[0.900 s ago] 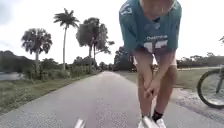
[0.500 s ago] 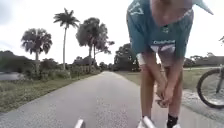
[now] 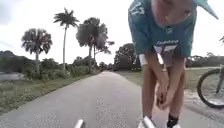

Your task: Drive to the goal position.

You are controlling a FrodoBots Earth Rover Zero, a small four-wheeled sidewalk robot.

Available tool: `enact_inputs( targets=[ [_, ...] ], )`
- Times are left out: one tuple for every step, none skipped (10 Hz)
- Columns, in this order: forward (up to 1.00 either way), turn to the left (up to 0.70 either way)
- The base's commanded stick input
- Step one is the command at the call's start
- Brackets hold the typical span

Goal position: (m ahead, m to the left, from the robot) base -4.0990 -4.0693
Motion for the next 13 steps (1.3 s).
enact_inputs(
  targets=[
    [0.0,-0.7],
    [0.0,-0.7],
    [0.0,-0.7],
    [0.0,-0.7],
    [0.0,-0.7],
    [0.0,-0.7],
    [0.0,-0.7],
    [0.0,-0.7],
    [0.0,-0.7],
    [0.0,-0.7],
    [0.0,-0.7],
    [0.0,-0.7],
    [0.0,-0.7]
  ],
)
